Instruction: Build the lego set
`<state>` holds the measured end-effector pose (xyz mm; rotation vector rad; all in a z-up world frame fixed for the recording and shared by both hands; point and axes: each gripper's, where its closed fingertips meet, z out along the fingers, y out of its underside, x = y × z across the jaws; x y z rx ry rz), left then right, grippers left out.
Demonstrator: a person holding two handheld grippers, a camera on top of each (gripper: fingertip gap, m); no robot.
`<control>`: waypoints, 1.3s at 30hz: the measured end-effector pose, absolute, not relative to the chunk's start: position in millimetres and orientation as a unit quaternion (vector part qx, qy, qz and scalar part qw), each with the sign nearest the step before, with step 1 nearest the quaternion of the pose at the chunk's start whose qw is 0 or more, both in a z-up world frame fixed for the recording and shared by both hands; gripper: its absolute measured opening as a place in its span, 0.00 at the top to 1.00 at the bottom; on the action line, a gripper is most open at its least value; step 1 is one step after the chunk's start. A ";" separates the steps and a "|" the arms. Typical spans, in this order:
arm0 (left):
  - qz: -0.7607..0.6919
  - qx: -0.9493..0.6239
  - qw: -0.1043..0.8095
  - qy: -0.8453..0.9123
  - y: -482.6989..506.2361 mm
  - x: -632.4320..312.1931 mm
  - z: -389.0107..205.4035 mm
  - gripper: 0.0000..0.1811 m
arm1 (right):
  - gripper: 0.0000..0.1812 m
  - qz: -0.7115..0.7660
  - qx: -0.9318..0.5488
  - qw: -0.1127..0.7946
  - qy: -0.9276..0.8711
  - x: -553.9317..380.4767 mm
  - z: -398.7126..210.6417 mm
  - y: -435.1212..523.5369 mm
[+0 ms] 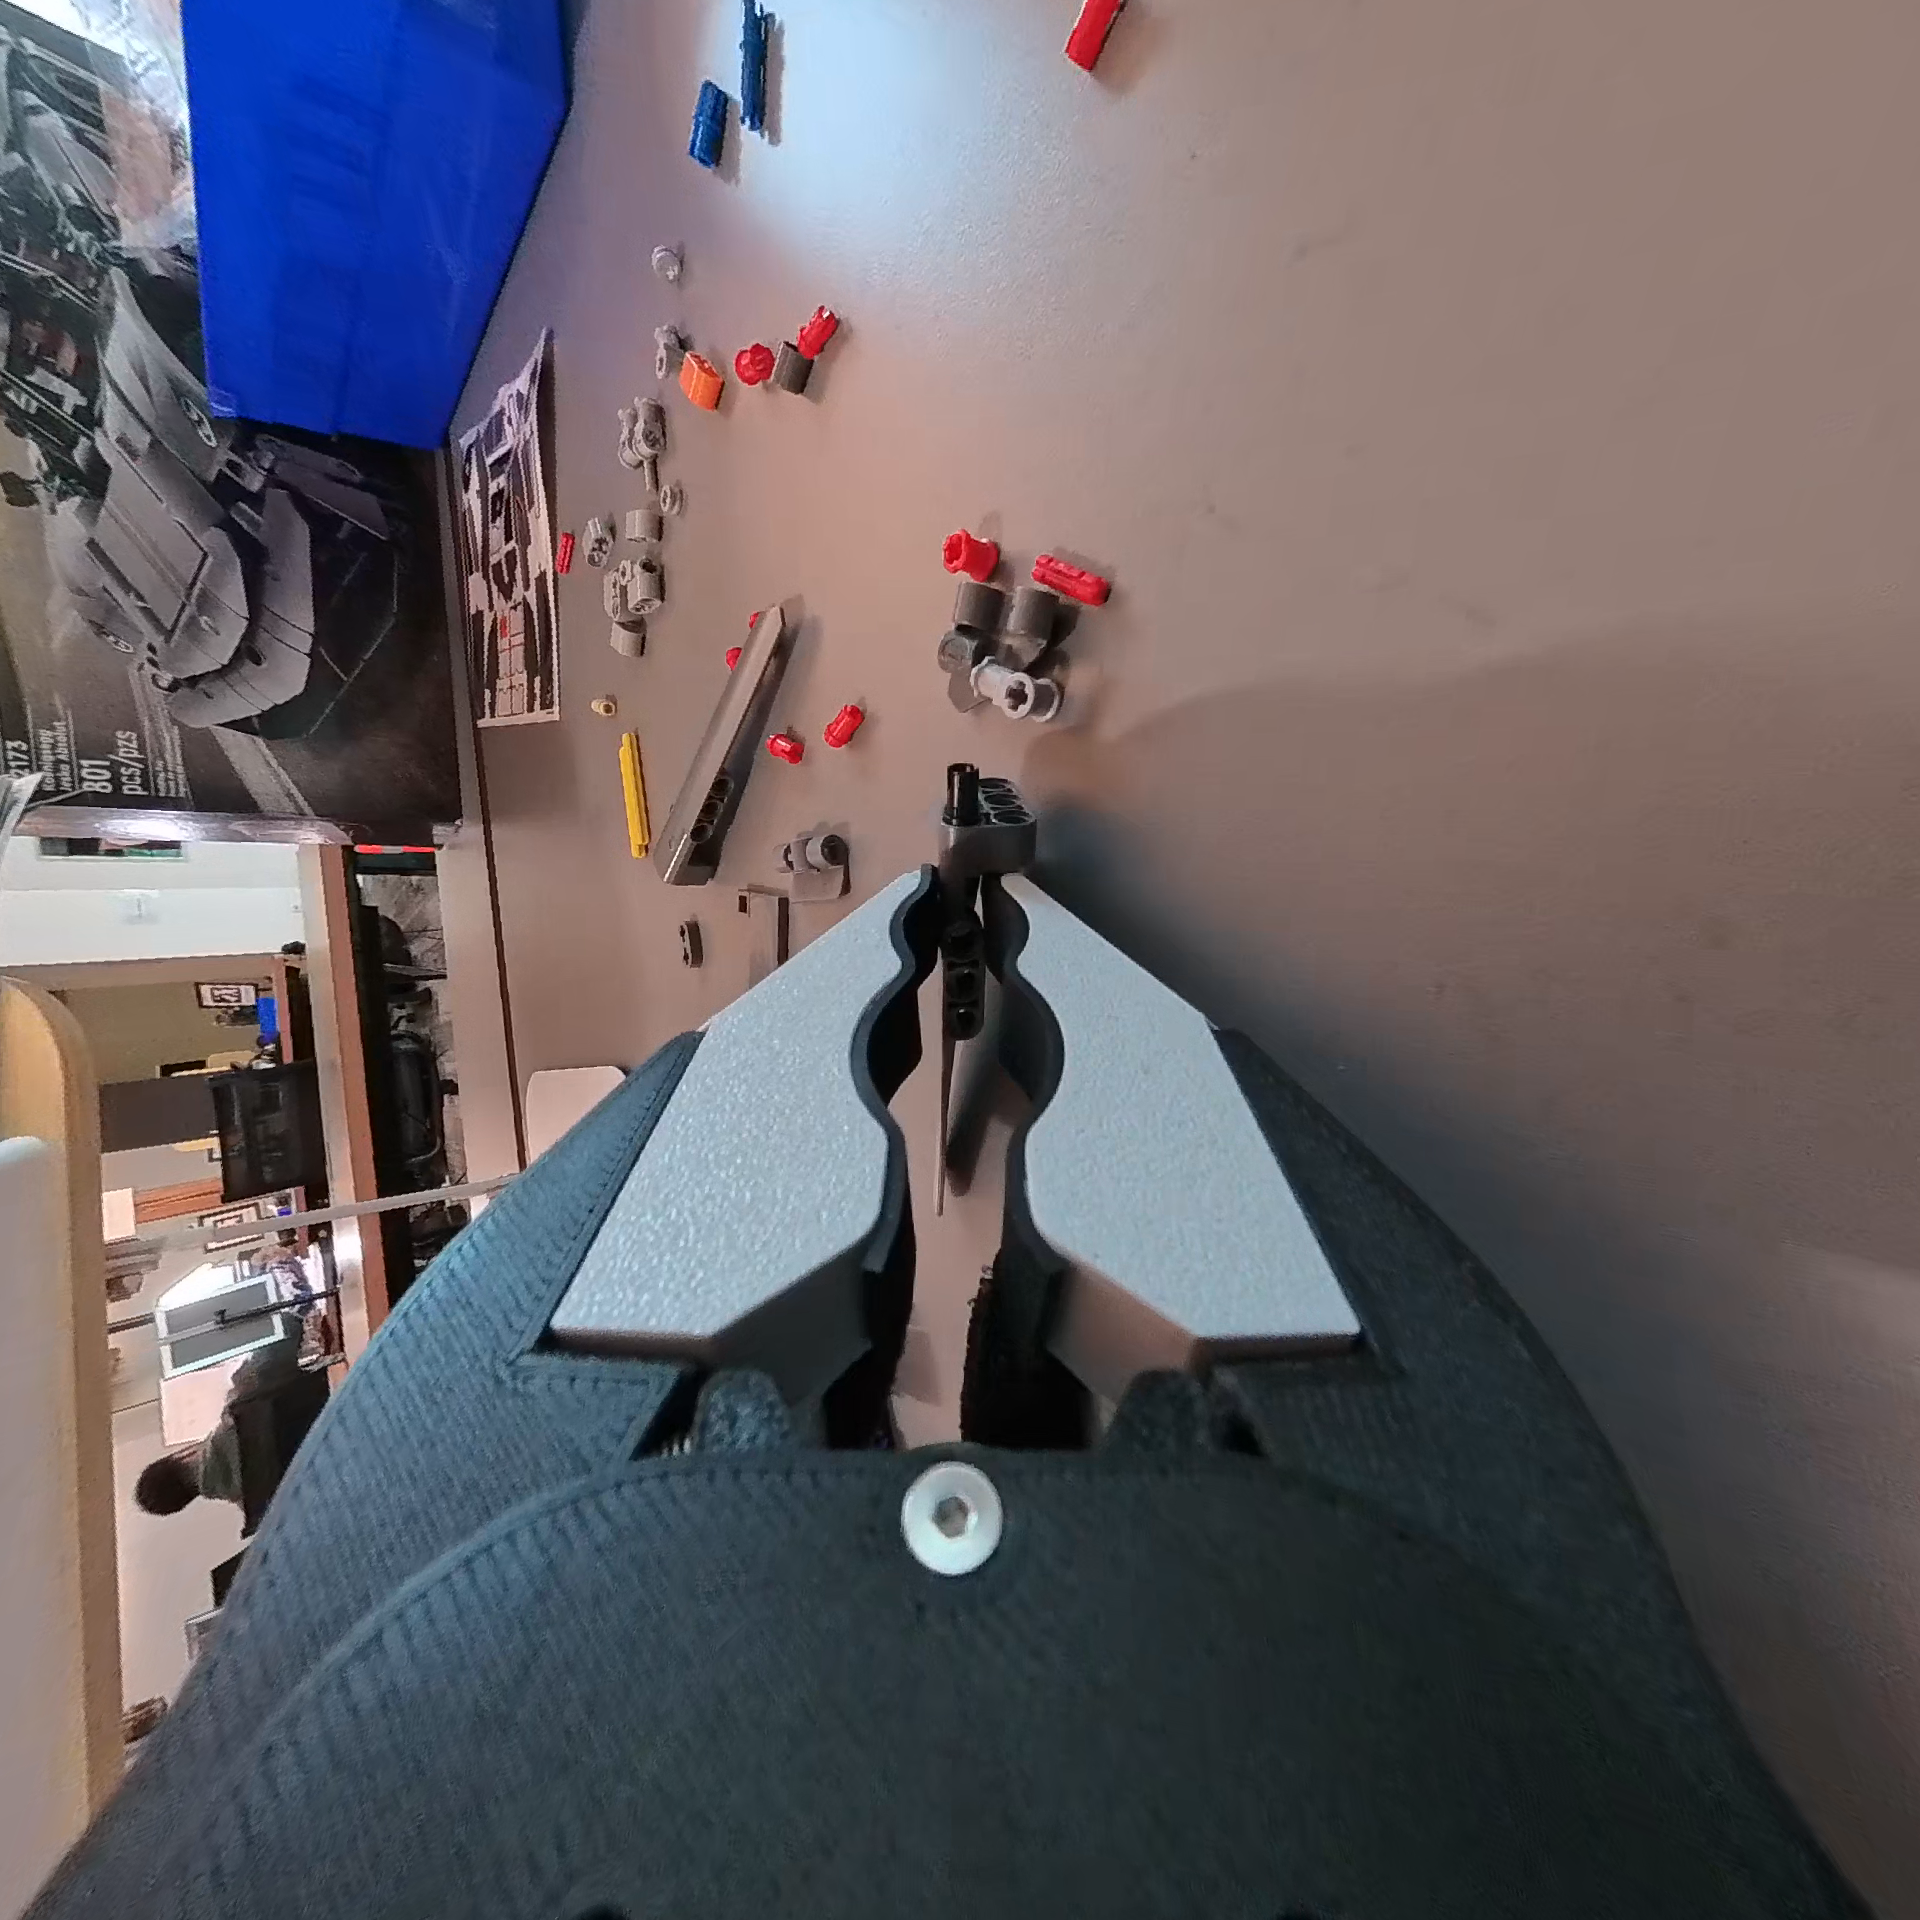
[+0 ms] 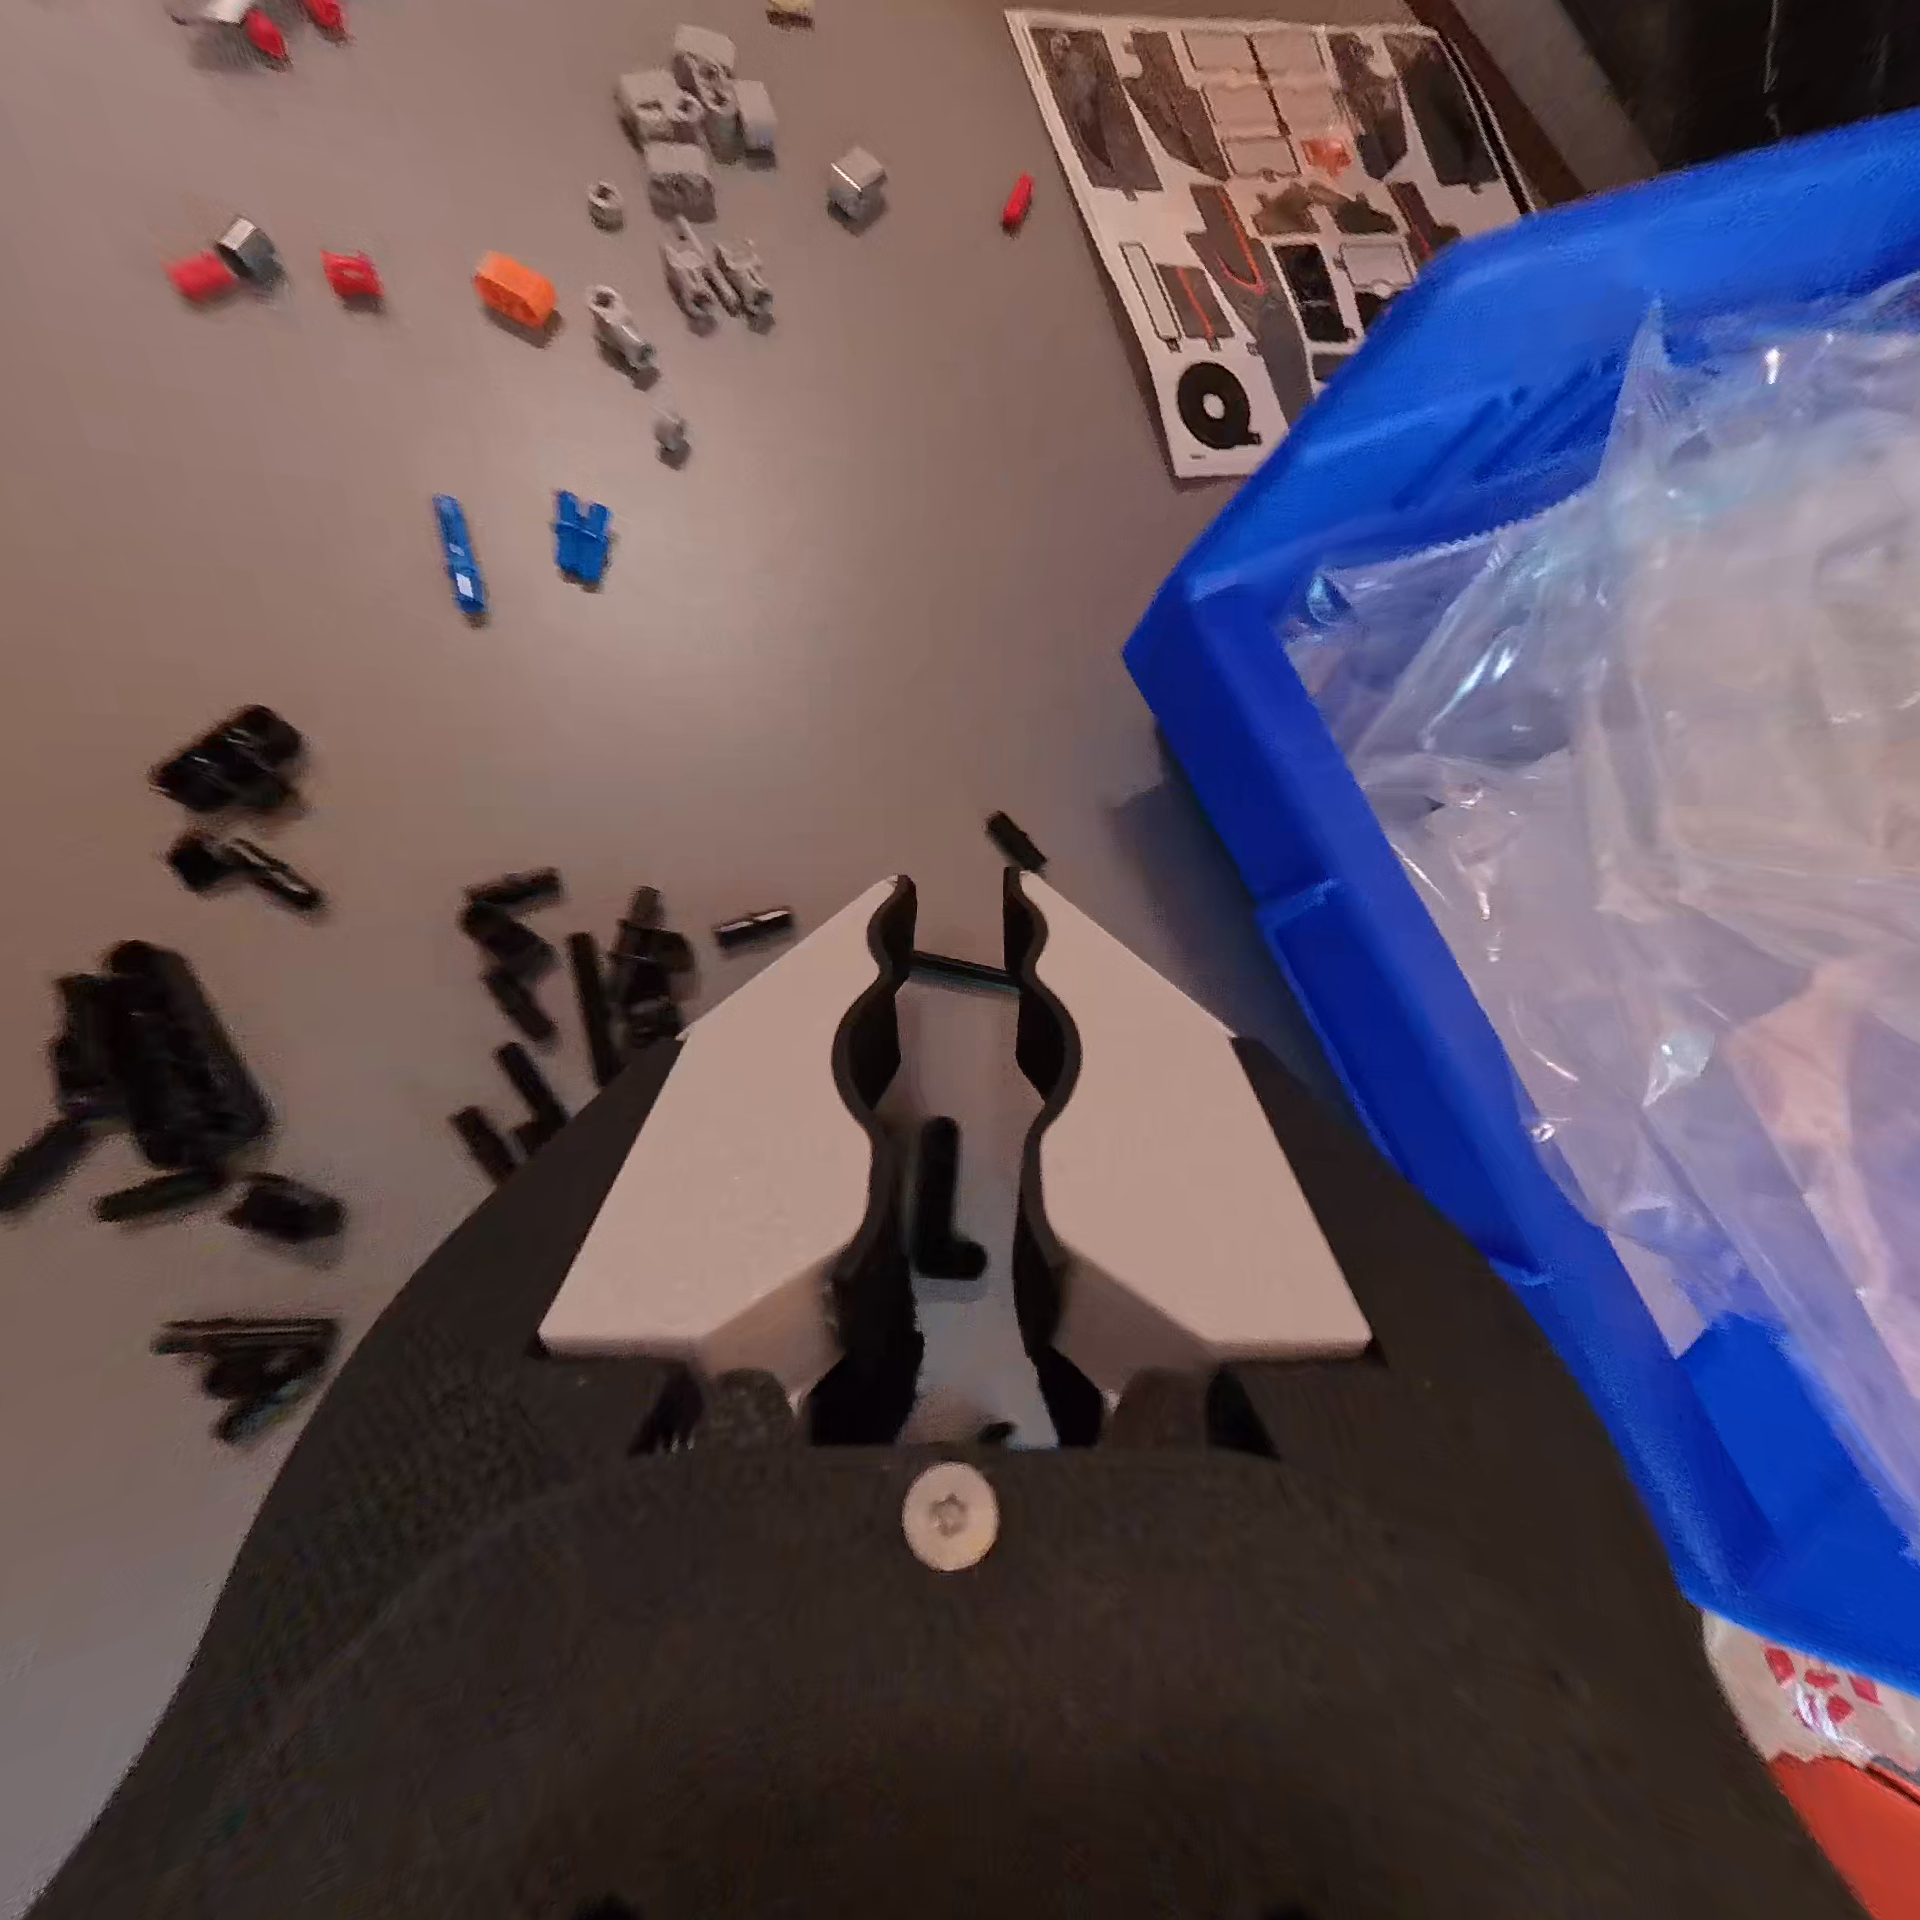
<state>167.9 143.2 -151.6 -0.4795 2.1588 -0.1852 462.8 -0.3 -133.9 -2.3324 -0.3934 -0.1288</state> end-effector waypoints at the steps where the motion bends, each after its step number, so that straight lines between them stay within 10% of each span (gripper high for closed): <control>1: -0.075 -0.193 0.445 0.871 143.5 168.1 -151.6 0.97 | 0.92 -0.047 -0.914 0.373 -0.156 468.4 -137.5 0.9; 17: -0.071 -0.146 0.464 0.871 145.4 173.1 -151.0 0.96 | 0.99 0.003 -0.916 0.362 -0.174 474.5 -155.9 19.9; 32: -0.081 -0.119 0.453 0.880 151.3 161.5 -134.0 0.71 | 0.99 -0.016 -0.882 0.421 -0.213 391.4 -102.5 33.6; 39: -0.058 -0.109 0.430 0.894 152.2 151.4 -141.0 0.80 | 0.99 0.045 -0.849 0.447 -0.278 289.2 -85.7 61.4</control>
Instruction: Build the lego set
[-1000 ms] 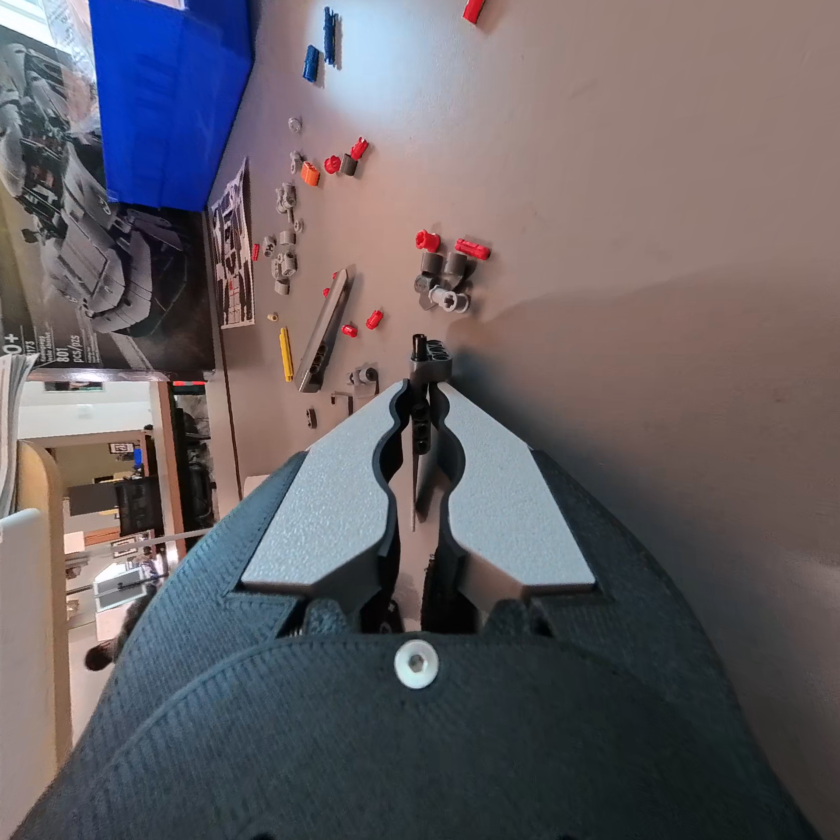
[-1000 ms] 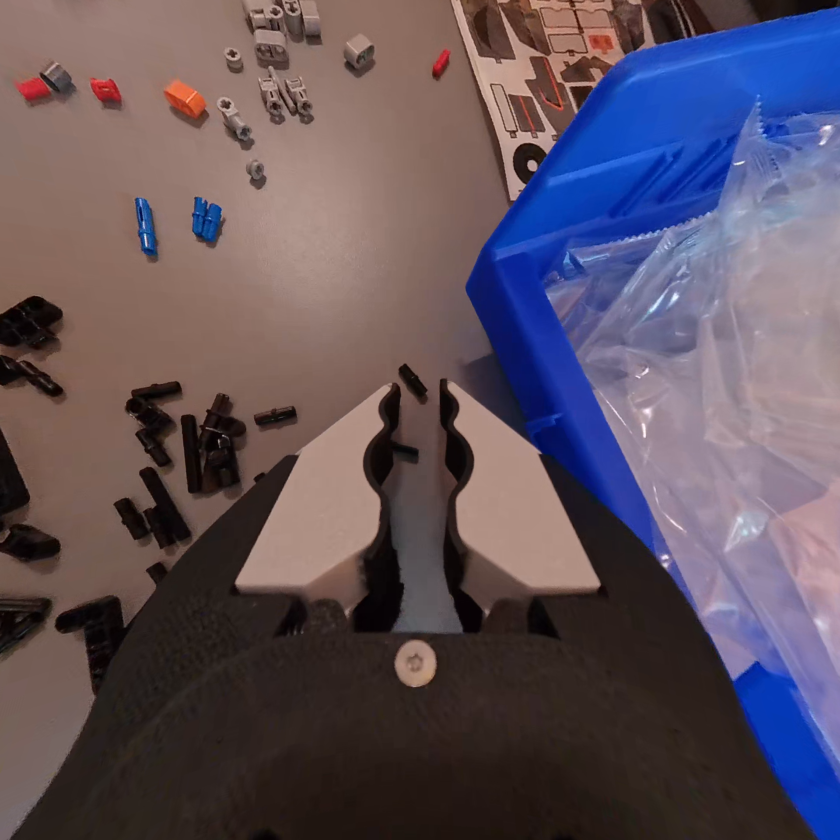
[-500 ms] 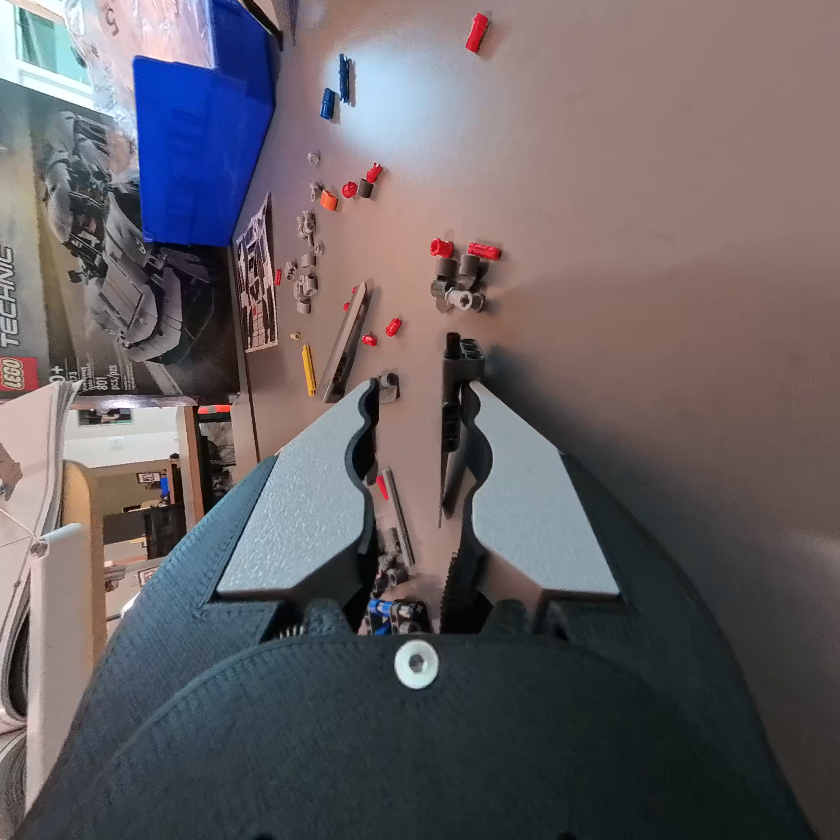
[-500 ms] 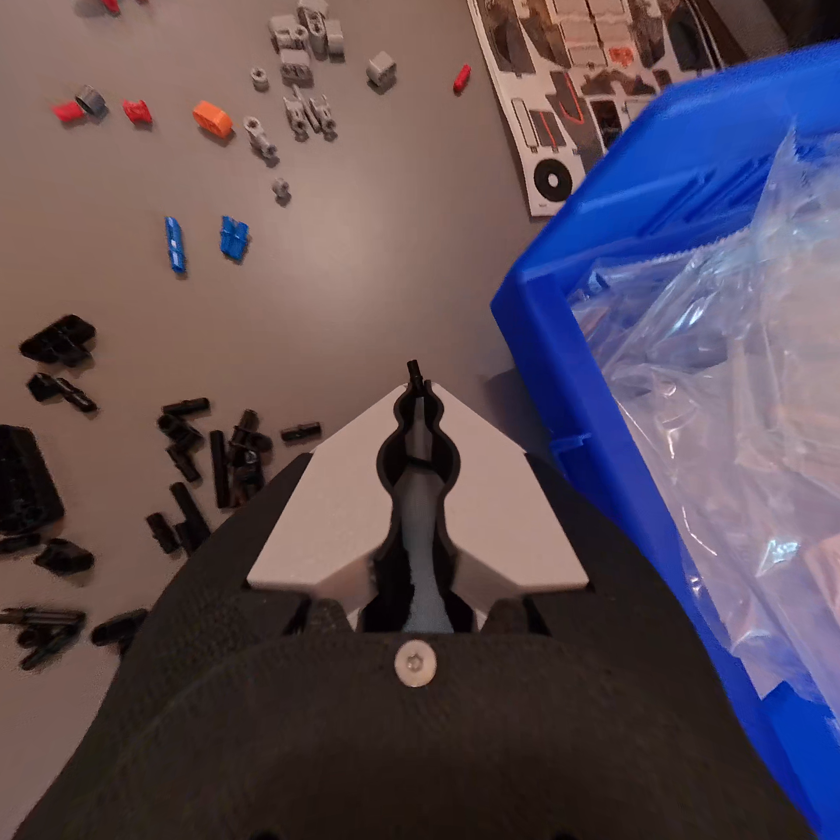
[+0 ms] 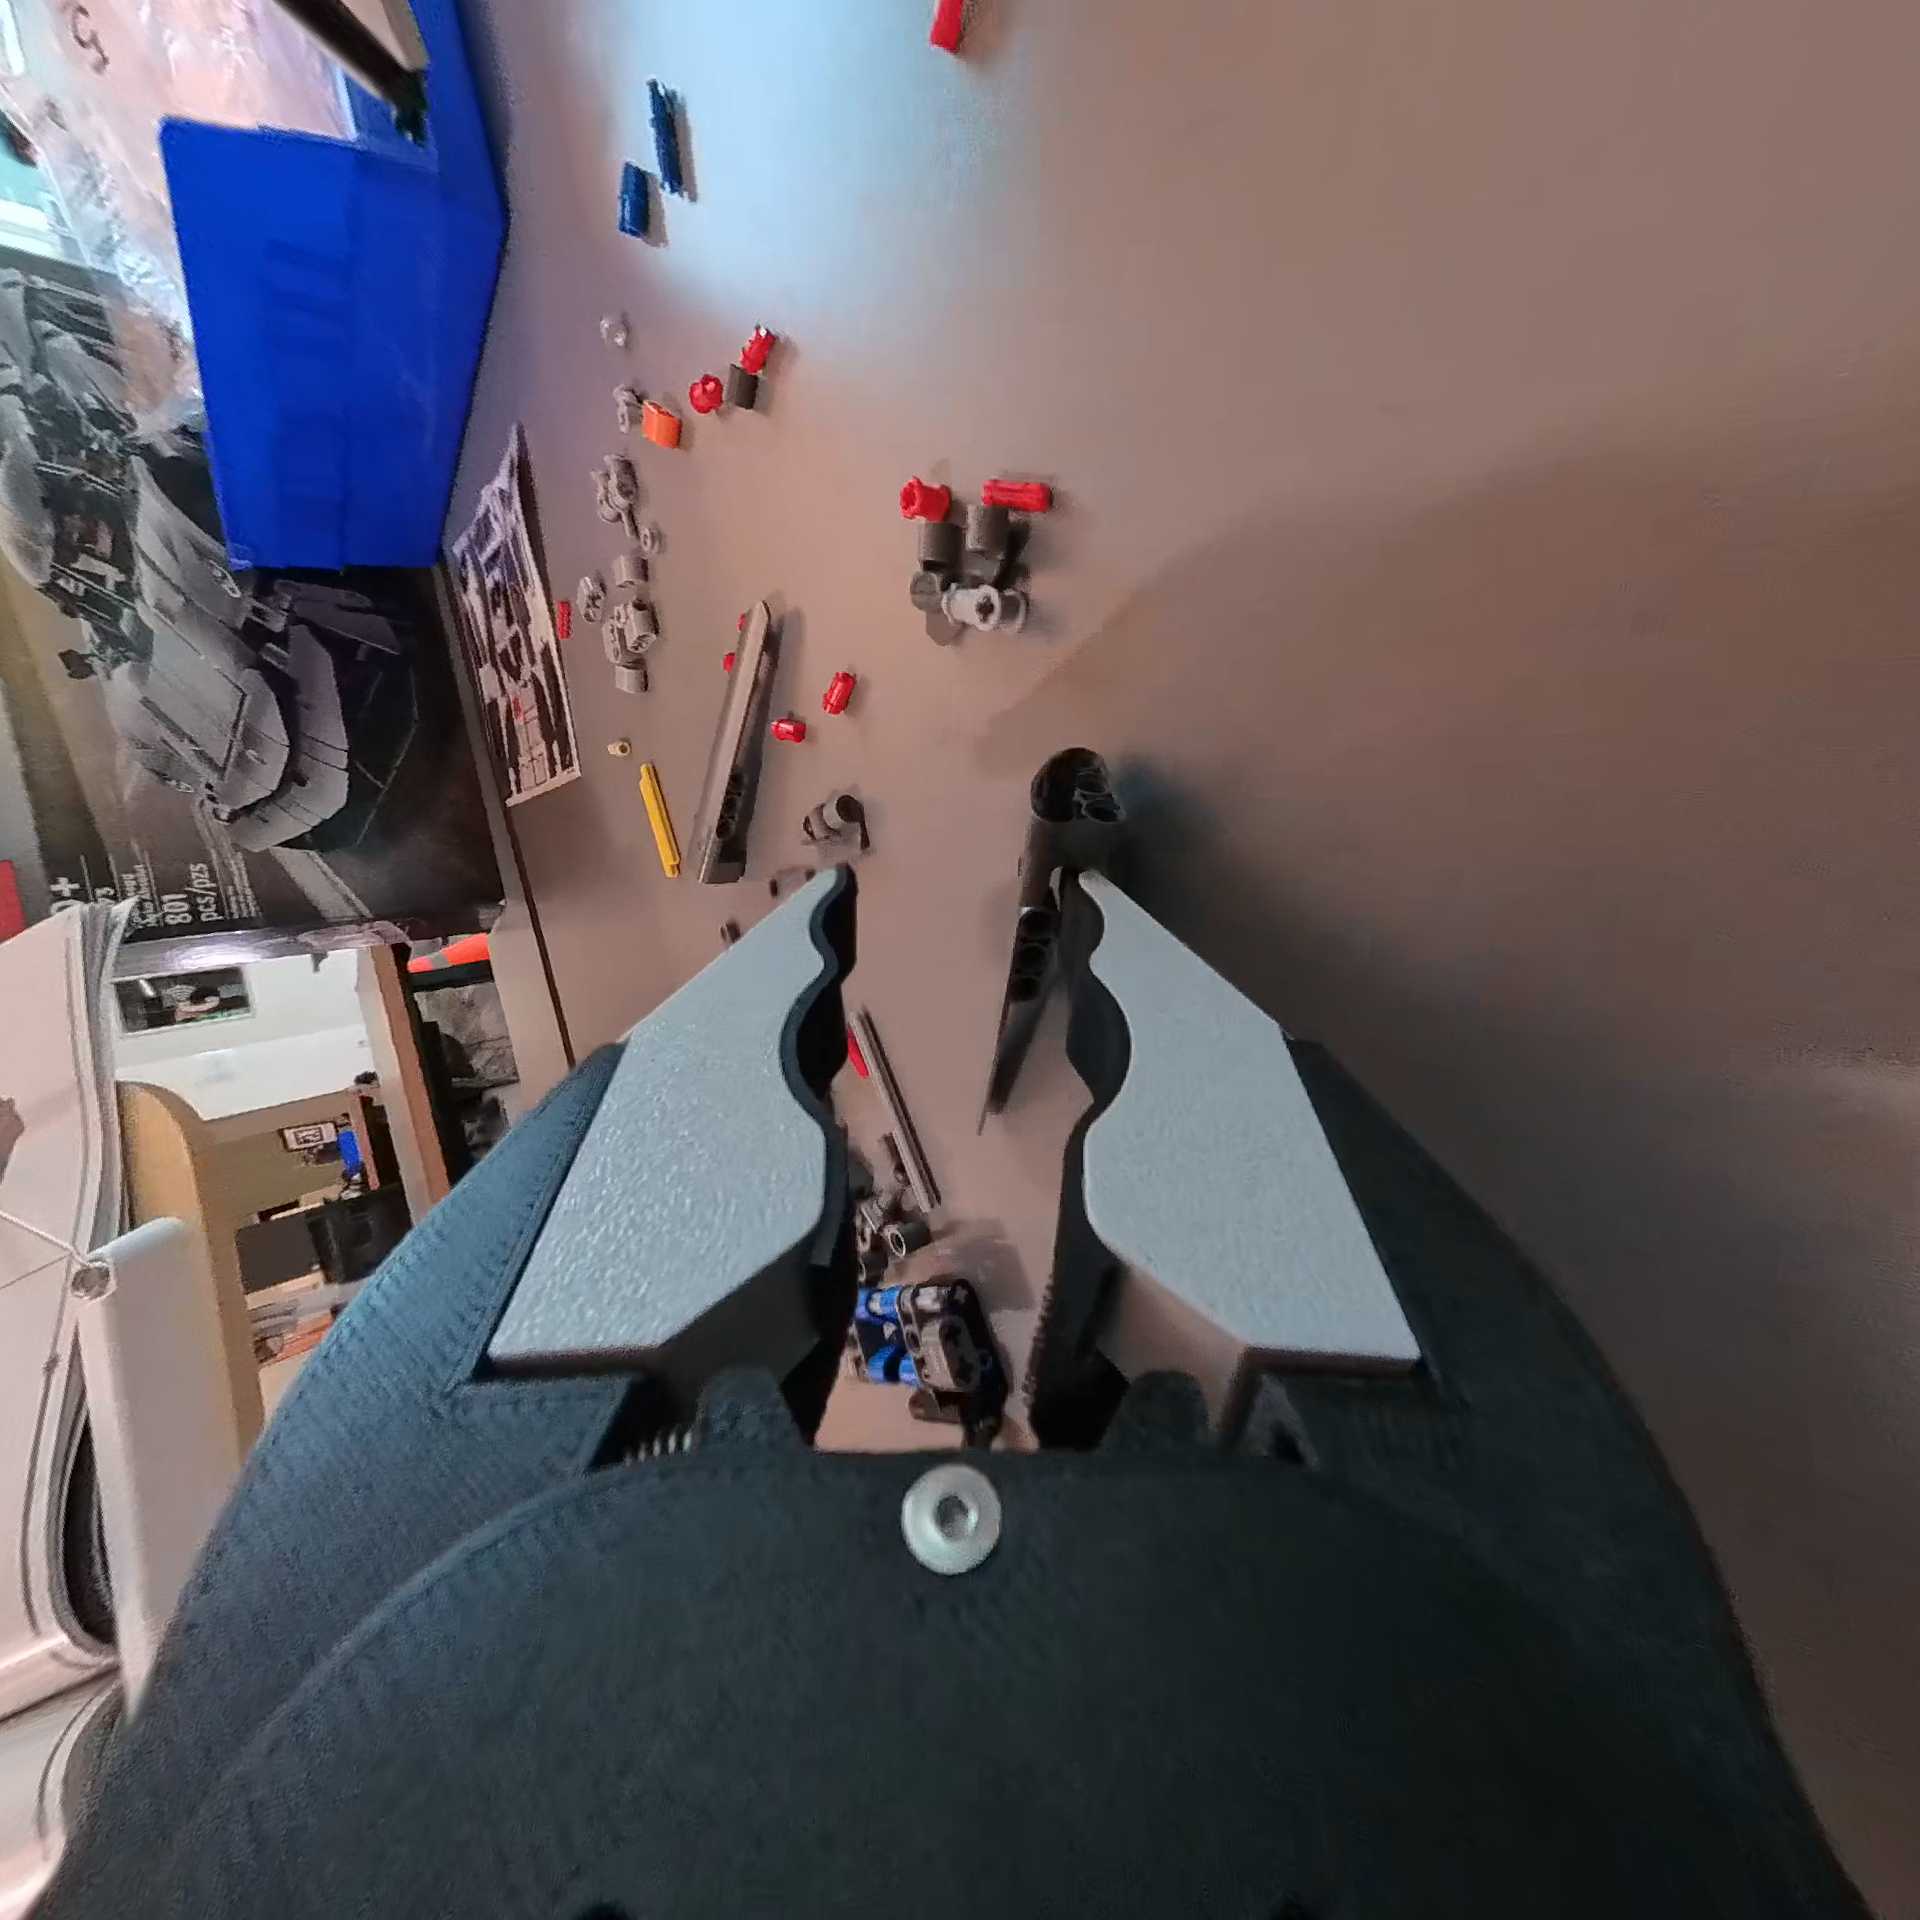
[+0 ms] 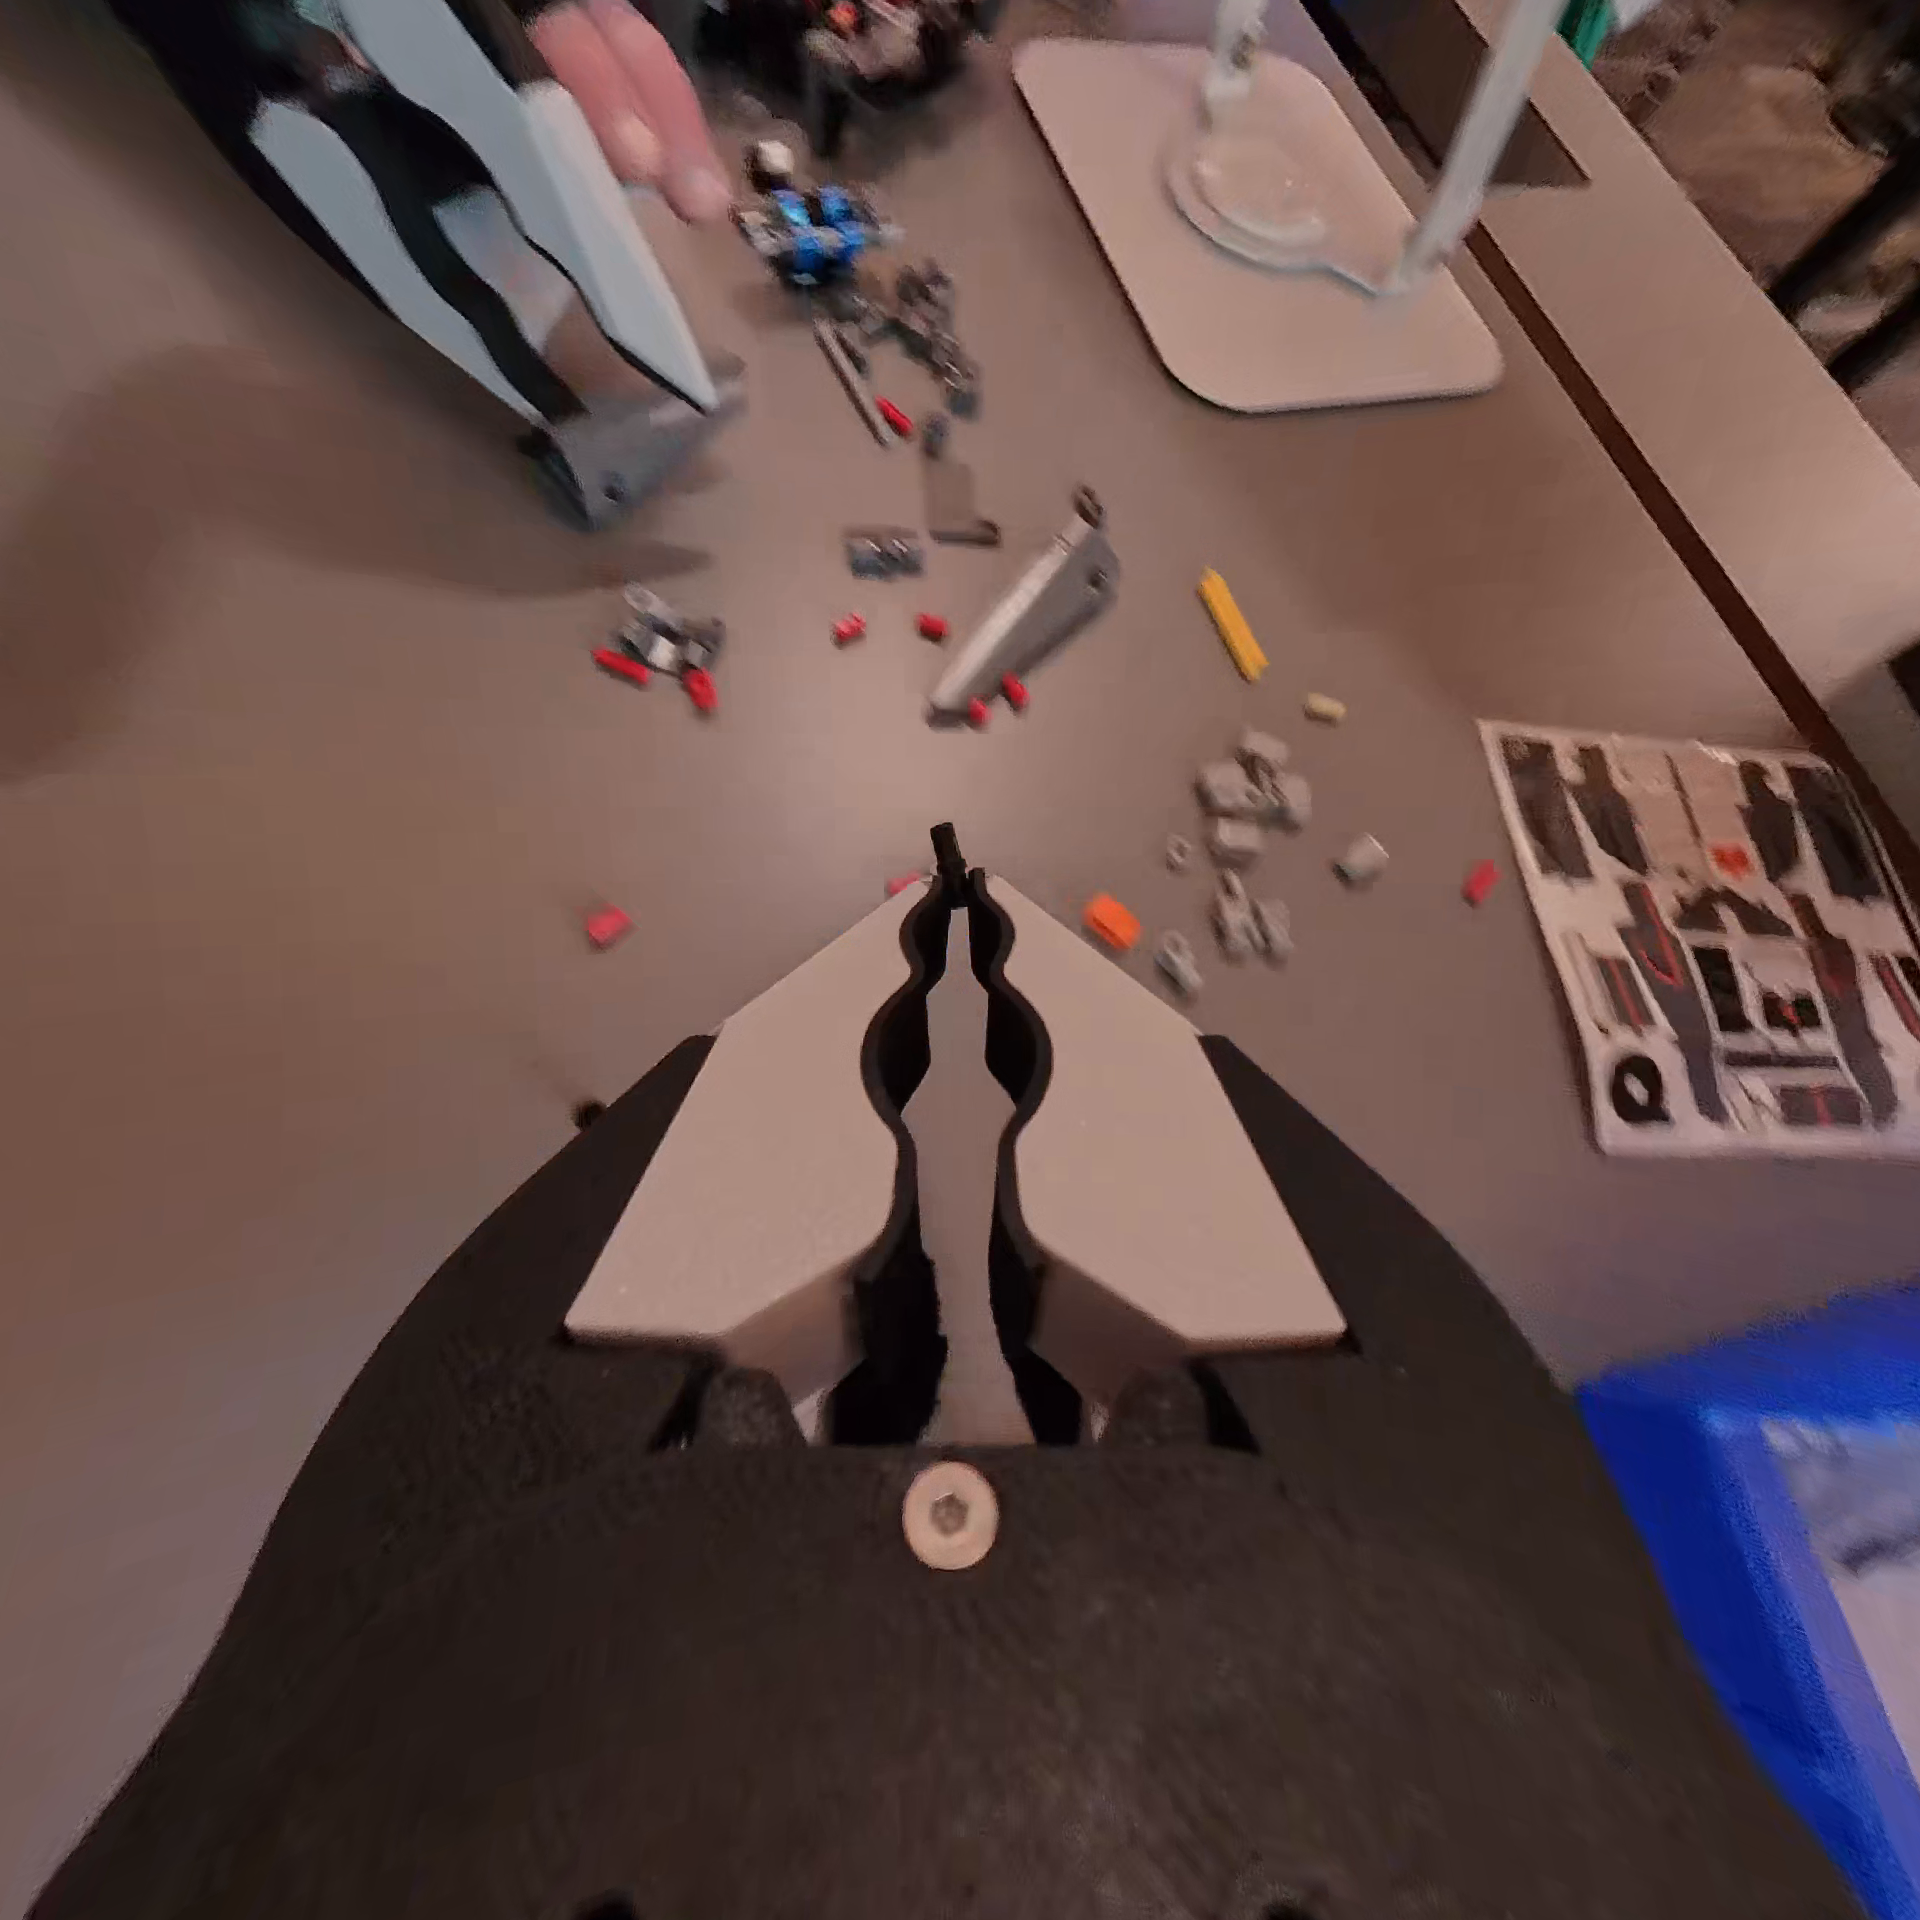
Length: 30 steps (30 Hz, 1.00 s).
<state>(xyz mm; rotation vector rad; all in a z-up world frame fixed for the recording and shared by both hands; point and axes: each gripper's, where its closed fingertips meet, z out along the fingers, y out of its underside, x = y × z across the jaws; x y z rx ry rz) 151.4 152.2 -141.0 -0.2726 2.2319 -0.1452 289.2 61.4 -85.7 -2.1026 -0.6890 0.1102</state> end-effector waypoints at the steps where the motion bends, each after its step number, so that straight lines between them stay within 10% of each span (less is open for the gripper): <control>1: -0.050 -0.111 0.424 0.897 154.7 148.9 -141.0 0.79 | 0.99 0.052 -0.845 0.448 -0.288 276.5 -85.5 65.0; 9: -0.013 -0.115 0.389 0.914 168.7 125.9 -136.3 0.70 | 1.00 0.095 -0.829 0.440 -0.331 212.8 -88.1 87.7; 30: -0.066 0.003 0.617 0.784 112.8 149.3 -66.0 0.92 | 0.99 0.298 -0.796 0.432 -0.302 145.2 -73.2 112.9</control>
